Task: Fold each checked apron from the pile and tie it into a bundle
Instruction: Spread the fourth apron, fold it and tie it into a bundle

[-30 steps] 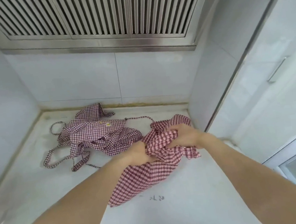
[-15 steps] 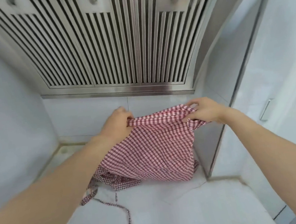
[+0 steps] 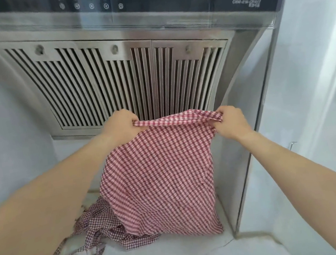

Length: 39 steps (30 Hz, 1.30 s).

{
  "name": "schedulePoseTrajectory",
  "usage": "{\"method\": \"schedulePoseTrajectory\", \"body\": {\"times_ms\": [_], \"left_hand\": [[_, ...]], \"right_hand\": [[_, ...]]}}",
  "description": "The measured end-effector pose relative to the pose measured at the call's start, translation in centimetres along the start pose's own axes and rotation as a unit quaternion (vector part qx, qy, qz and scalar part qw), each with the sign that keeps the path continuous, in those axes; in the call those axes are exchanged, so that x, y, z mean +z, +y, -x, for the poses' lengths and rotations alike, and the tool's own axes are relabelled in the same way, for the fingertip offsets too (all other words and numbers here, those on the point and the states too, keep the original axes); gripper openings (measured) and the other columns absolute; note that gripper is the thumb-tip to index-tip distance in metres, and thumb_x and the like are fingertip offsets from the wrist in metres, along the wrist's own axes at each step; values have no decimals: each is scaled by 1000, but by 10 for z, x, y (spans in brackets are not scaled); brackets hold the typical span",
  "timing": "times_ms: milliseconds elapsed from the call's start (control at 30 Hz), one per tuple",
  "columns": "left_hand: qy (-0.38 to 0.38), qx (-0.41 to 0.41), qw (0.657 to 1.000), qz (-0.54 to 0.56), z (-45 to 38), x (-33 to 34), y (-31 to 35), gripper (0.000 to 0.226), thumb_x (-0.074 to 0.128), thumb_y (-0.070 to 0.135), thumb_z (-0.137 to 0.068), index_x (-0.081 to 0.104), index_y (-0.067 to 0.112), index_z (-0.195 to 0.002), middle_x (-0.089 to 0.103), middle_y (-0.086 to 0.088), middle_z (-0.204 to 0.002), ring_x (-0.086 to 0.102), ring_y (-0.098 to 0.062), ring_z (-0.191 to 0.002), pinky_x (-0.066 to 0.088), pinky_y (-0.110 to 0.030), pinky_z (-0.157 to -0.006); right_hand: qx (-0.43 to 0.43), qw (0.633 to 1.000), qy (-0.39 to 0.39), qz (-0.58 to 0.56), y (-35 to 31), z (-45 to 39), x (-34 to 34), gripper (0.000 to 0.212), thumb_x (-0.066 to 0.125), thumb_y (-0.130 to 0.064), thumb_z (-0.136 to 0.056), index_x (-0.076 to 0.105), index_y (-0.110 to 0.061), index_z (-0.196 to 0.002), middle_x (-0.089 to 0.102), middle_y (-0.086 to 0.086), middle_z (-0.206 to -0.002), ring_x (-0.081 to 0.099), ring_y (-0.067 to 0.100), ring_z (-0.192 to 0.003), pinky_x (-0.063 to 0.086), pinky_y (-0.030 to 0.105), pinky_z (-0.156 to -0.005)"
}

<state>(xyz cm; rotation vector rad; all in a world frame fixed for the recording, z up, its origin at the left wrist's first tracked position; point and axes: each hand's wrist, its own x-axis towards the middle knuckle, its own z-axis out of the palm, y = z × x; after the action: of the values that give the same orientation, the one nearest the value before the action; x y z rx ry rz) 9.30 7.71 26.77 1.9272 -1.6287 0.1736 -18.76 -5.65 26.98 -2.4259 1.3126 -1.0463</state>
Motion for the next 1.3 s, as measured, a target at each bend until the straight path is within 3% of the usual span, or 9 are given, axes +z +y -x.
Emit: {"method": "schedulePoseTrajectory", "body": {"times_ms": [200,400,533,667,800,933,1067,1200,1300], "left_hand": [[79,-41,986,-138,-1,-15,-14,55,58,62,-89,57,14,-62,55,1,-59,53,-13,-53,35,-23,-46],[72,-84,983,-149,6,-14,-47,45,66,52,-89,67,12,-68,63,-4,-64,61,-20,-59,50,-32,-48],[132,-94,986,-26,4,-11,-42,47,63,37,-95,56,14,-55,52,-2,-56,47,-16,-51,32,-25,-47],[-111,-56,991,48,2,-20,-34,52,74,49,-83,57,7,-58,46,4,-44,43,-10,-38,34,-24,-41],[-183,-48,981,-38,-6,-19,-44,46,81,42,-77,58,5,-63,56,-5,-60,53,-17,-53,47,-33,-51],[-6,-129,990,-50,-2,-8,-45,54,57,49,-96,47,10,-60,45,-5,-58,45,-18,-53,30,-29,-47],[10,-260,965,31,3,-3,-38,61,43,62,-96,53,7,-73,50,-7,-67,49,-20,-60,38,-30,-51],[20,-334,892,305,-3,-1,-14,63,57,47,-97,51,-7,-129,61,-11,-86,58,-21,-72,50,-30,-62],[-34,-283,852,440,-13,-3,10,56,78,27,-84,58,-2,-128,75,-13,-102,74,-25,-88,59,-35,-83]], "right_hand": [[101,881,-216,-408,3,5,-21,25,69,-19,-90,73,0,-106,74,17,-106,69,34,-105,56,39,-91],[17,844,-398,-360,23,2,-54,67,82,-9,-76,54,-3,-137,63,22,-129,63,36,-116,54,42,-96],[54,919,-242,-307,15,0,-64,24,67,-10,-91,68,-4,-114,76,10,-100,72,27,-96,58,32,-82],[64,981,-7,-182,17,-9,-69,50,64,-45,-94,54,-9,-60,55,1,-55,48,10,-52,33,26,-48],[66,977,127,-159,25,-23,-78,47,62,-36,-94,50,-6,-60,41,13,-64,38,16,-64,25,34,-54],[111,970,150,-158,37,-30,-83,36,58,-25,-90,55,-8,-58,53,17,-68,48,23,-68,42,51,-64],[213,934,124,-260,90,-52,-66,36,62,-39,-65,68,-4,-73,72,15,-82,70,33,-78,58,58,-75],[233,940,14,-248,46,-10,-47,14,73,-17,-82,63,-7,-78,68,16,-88,61,25,-70,52,38,-66],[215,973,-61,-63,34,1,-29,72,83,-27,-76,50,4,-133,57,23,-134,59,34,-114,49,39,-92]]}}
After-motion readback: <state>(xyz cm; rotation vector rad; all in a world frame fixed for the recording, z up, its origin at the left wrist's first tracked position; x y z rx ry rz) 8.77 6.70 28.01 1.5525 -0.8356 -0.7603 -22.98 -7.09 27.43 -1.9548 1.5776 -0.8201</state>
